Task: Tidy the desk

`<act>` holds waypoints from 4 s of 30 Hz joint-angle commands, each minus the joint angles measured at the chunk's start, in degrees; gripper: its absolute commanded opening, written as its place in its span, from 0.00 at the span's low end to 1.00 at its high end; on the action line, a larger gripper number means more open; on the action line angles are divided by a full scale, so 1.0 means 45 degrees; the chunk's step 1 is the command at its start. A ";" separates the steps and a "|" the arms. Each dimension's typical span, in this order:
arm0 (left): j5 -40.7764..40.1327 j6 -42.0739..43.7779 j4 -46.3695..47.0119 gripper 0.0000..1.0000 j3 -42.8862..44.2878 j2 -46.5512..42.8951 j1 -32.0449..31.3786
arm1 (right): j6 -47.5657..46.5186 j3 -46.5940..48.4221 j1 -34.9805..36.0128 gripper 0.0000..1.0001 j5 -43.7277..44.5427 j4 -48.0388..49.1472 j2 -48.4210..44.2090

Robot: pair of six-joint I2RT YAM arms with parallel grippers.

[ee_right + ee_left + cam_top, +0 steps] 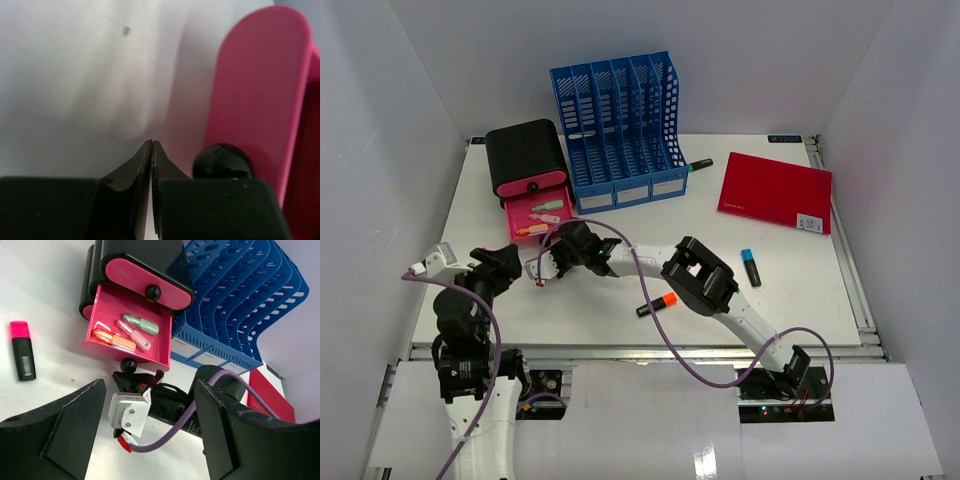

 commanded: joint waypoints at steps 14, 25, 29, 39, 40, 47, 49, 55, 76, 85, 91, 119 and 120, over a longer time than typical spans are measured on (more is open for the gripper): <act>-0.0243 -0.0111 -0.0081 0.82 0.0278 -0.0132 -0.0029 | -0.0037 0.2621 -0.0231 0.08 0.1330 0.2237 0.0435; -0.0064 -0.0125 -0.0044 0.82 0.0207 0.0099 -0.0048 | 0.0537 0.4981 -0.0888 0.08 0.1299 0.2422 0.2295; 0.0061 -0.0152 0.0065 0.82 0.0178 0.0311 -0.0032 | 0.0955 0.4960 -0.1239 0.08 0.1241 0.2708 0.2454; 0.1871 -0.1169 0.1077 0.82 -0.0528 0.1859 -0.0029 | 0.1892 0.4336 -0.1958 0.08 0.1029 0.2872 0.1916; 0.2056 -0.1318 0.1286 0.82 -0.0636 0.2042 -0.0029 | 0.1934 0.4255 -0.1998 0.08 0.0988 0.2862 0.1826; 0.2627 -0.1743 0.1905 0.82 -0.0746 0.3209 -0.0041 | 0.3224 0.2558 -0.2084 0.08 -0.0712 0.2253 0.0091; 0.2693 -0.1841 0.2051 0.82 -0.0872 0.3389 -0.0046 | 0.3939 0.2412 -0.2079 0.08 -0.1739 0.1166 -0.0519; 0.3219 -0.2876 0.3940 0.82 -0.1748 0.5237 -0.0018 | 0.6207 0.2438 -0.2176 0.12 -0.5535 -0.2794 -0.3059; 0.6767 -0.5250 1.7275 0.63 -0.1382 1.8113 0.1578 | 0.9320 -0.7949 -0.9309 0.33 -1.3158 -0.4175 -1.2828; 0.6641 -0.5962 1.8995 0.51 0.0000 2.1042 0.1725 | 0.9697 -0.9806 -1.0039 0.32 -1.3423 -0.3327 -1.4270; 0.6759 -0.6283 1.9514 0.51 0.0642 2.2037 0.1730 | 0.9742 -0.9924 -1.0123 0.32 -1.3403 -0.3135 -1.4088; 0.6355 -0.8153 2.0032 0.43 0.1756 2.3883 0.1749 | 0.9393 -1.0138 -1.0123 0.31 -1.3456 -0.3281 -1.3525; 0.6393 -0.8194 2.0075 0.39 0.1719 2.3888 0.1749 | 0.9380 -1.0145 -1.0123 0.31 -1.3438 -0.3277 -1.3525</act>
